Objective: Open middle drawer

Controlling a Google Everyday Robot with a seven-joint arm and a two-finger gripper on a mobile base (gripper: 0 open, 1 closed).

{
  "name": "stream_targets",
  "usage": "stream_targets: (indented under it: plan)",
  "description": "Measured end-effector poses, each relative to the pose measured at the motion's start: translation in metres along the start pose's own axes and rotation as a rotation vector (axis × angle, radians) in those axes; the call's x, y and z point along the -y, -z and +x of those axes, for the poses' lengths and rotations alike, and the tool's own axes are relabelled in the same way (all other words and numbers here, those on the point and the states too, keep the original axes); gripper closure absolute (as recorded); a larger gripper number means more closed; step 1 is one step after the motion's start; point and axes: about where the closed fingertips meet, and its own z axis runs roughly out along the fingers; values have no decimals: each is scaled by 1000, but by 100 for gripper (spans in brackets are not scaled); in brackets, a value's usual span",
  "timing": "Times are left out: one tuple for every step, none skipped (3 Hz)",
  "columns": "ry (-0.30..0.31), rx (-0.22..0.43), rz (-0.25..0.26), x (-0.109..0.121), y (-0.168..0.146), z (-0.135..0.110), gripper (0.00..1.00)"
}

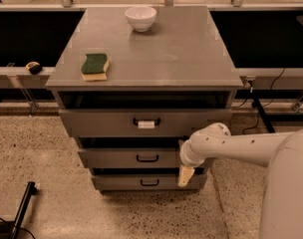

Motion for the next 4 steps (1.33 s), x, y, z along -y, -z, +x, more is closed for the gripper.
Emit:
stream_targets:
  plan:
    - [-18, -9, -12, 14, -18, 3, 4]
    - [-49, -14, -42, 15, -37, 9, 15]
    - [-63, -7, -45, 17, -38, 11, 14]
    - [-59, 14, -43, 12, -29, 8, 18]
